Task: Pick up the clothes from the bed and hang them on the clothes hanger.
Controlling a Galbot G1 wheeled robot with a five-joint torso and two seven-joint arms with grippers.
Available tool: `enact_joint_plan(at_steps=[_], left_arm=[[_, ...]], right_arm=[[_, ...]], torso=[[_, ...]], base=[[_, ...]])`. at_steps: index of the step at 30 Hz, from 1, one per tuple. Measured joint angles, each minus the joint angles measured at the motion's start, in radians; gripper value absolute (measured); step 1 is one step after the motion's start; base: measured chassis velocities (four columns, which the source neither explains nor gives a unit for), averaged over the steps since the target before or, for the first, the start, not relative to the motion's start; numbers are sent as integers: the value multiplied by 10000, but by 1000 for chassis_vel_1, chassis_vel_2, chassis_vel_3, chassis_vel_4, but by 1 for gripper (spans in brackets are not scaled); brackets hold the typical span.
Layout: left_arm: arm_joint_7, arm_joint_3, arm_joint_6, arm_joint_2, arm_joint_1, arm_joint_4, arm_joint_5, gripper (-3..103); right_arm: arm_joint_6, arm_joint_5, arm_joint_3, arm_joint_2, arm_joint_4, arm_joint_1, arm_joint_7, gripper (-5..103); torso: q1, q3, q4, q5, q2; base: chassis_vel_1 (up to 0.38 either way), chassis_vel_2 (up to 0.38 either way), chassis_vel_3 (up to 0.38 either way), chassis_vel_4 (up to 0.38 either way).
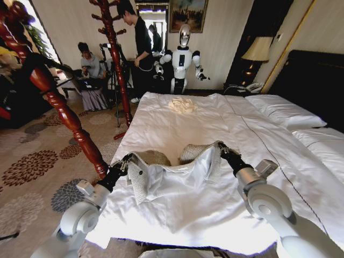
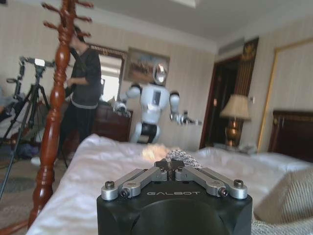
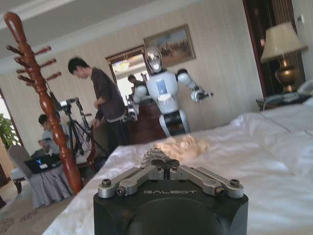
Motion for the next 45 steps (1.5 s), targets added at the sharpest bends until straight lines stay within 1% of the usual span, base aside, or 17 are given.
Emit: enact_joint_plan(at_steps=[2,4,5,9,10,13,16,19,22,23,29,37,38,40,42,44,45], left_arm=[[-198,-615,-180,178,-560,-483,-1203,2],[-268,-1308,-253,537,-925,-841,-1965,2],[-268,-1308,-253,537,-925,-841,-1965,2],[-213,-2504,-260,1305,-1245,-1328,-2939,2],[-175,-3127,-260,1670,-1318,-1485,-3479,2],[-87,-3940,-277,1912,-1290,-1464,-3948,2],[-71,-3976,-324,1706,-1012,-1266,-3785,2],[-25,-3188,-392,956,-438,-885,-2516,2],[-25,-2875,-392,699,-350,-748,-2093,2],[-102,-2401,-372,305,-285,-500,-1527,2],[-283,-2358,-356,297,-265,-85,-1333,2],[-390,-2372,-269,382,-131,135,-795,1],[-499,-2355,-81,362,-54,147,-574,7],[-568,-2351,40,358,-10,148,-431,7],[-1026,-2400,722,423,179,124,335,17],[-1107,-2528,885,593,241,71,687,28],[-1107,-2528,885,593,241,71,687,28]], right_arm=[[161,84,540,-354,185,224,-211,1],[238,54,1065,-645,499,328,-364,1],[238,54,1065,-645,499,328,-364,1],[264,-136,2371,-1130,1121,360,-585,1],[271,-303,2980,-1381,1245,366,-656,1],[155,-546,4018,-1758,1261,230,-559,1],[-152,-639,4162,-1818,1237,-42,-116,1],[-693,-693,3383,-1464,1399,-647,640,1],[-920,-660,3098,-1274,1447,-831,813,1],[-1328,-505,2627,-966,1473,-1114,1084,1],[-1474,260,2710,-939,1477,-1215,1257,1],[-1402,301,2518,-795,1472,-1484,1139,1],[-1368,321,2454,-783,1469,-1573,1138,1],[-1341,349,2413,-783,1467,-1621,1139,1],[-1280,511,2267,-799,1465,-1812,1154,1],[-1260,593,2253,-813,1462,-1854,1099,1],[-1260,593,2253,-813,1462,-1854,1099,1]], torso=[[1,1,-4,0,0],[1,1,-6,4,0],[1,1,-6,4,0],[0,0,-1,-1,0],[0,-1,-4,-2,1],[0,-1,-2,2,1],[0,-1,-4,0,1],[0,0,2,0,0],[0,0,-2,0,0],[0,0,-5,2,0],[0,0,-2,-3,0],[0,0,-2,1,0],[0,0,-3,0,1],[0,-1,-3,1,0],[0,0,-2,-2,0],[0,0,-1,-1,0],[0,0,-1,-1,0]], base=[[0,0,0,0],[0,0,0,0],[0,0,0,0],[0,0,0,0],[0,0,0,0],[0,0,0,0],[0,0,0,0],[0,0,0,0],[0,0,0,0],[0,0,0,0],[0,0,0,0],[0,0,0,0],[0,0,0,0],[0,0,0,0],[0,0,0,0],[0,0,0,0],[0,0,0,0]])
